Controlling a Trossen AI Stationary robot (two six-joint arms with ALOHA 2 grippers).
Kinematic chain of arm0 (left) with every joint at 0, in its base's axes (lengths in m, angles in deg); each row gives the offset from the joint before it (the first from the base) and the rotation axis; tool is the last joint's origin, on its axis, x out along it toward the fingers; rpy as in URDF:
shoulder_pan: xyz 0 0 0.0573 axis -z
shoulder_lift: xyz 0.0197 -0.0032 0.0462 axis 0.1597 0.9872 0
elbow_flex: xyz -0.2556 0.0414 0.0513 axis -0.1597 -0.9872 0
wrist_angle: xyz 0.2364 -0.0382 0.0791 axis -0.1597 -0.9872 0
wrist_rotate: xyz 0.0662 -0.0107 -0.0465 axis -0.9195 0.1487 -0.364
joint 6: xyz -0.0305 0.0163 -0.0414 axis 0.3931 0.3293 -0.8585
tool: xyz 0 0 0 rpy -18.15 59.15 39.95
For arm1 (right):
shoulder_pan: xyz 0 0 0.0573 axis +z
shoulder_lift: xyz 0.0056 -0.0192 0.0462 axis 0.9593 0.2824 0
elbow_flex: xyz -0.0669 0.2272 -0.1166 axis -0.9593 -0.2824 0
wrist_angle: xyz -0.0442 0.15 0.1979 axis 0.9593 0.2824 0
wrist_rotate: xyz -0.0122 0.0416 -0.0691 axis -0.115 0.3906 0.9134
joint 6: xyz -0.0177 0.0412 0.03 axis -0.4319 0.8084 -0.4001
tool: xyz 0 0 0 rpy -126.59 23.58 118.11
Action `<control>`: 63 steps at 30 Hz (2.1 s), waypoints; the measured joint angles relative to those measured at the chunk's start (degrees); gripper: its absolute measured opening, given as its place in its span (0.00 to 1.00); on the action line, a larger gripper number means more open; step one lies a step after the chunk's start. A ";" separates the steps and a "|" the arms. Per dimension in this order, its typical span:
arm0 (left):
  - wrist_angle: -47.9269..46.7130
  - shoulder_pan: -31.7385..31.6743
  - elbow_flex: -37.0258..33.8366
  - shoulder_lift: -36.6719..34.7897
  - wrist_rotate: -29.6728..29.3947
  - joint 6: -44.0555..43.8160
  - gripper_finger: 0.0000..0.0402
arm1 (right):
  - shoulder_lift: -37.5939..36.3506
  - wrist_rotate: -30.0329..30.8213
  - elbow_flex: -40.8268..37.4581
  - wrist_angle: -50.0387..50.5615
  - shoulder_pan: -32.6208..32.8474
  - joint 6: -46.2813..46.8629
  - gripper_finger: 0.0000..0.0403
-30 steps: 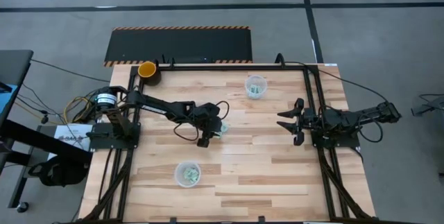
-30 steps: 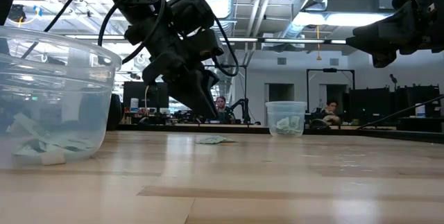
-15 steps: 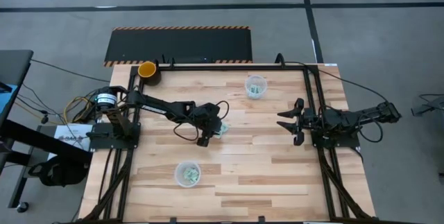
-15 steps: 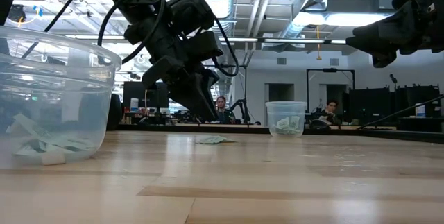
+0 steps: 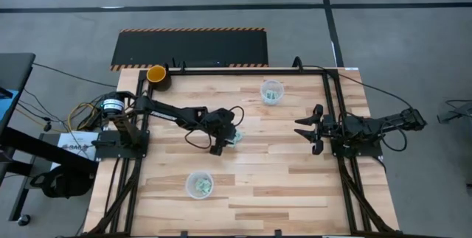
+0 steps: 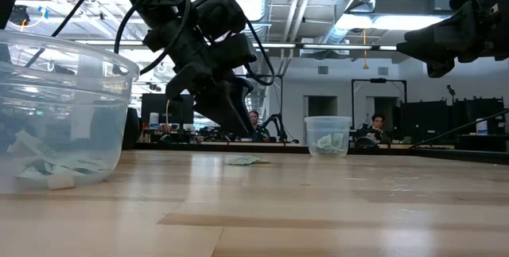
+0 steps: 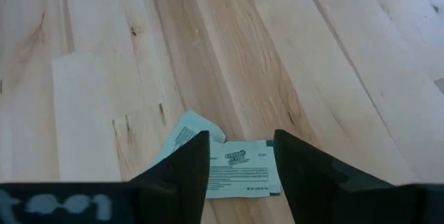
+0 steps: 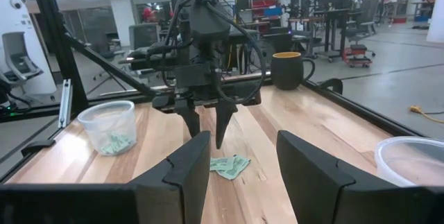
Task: Pick and place Stevia / Truvia into bins
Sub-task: Put the stevia packet into the bottom container
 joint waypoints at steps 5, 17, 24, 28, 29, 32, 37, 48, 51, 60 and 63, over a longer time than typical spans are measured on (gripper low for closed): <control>1.73 -1.12 0.00 3.24 3.20 -2.79 0.39 | -0.02 0.00 0.00 0.00 0.01 -0.02 0.40; 1.83 -4.93 1.60 7.43 10.23 -4.49 0.39 | -0.01 0.00 -0.01 -0.07 0.00 -0.01 0.40; 0.88 -5.02 1.60 7.43 10.19 -3.56 0.39 | -0.01 0.00 -0.01 -0.07 0.00 -0.01 0.40; 0.20 -4.97 1.62 7.43 9.28 -1.88 0.39 | -0.01 0.00 -0.01 -0.07 0.00 -0.01 0.40; 0.19 -4.91 1.62 7.43 8.92 -1.52 0.39 | -0.01 0.00 0.00 -0.07 0.01 -0.02 0.40; 0.17 -4.87 1.62 7.43 8.03 -1.21 0.39 | 0.00 0.00 0.00 -0.07 0.01 -0.01 0.40; 0.15 -4.87 1.64 7.41 6.45 -0.05 0.37 | -0.01 0.00 -0.01 -0.07 0.00 -0.01 0.40; -0.17 -4.95 1.66 7.41 5.56 1.59 0.05 | -0.02 0.00 0.00 -0.07 0.01 -0.01 0.40; -0.22 -4.95 1.66 7.41 5.57 1.57 0.02 | 0.00 0.00 0.00 -0.07 0.01 0.00 0.40; -0.88 -4.56 1.49 6.35 5.01 0.00 0.05 | -0.02 0.00 -0.02 -0.07 0.01 0.00 0.40; -1.37 -3.67 1.46 4.52 2.65 -0.51 0.05 | 0.00 0.00 0.00 -0.09 0.01 -0.01 0.40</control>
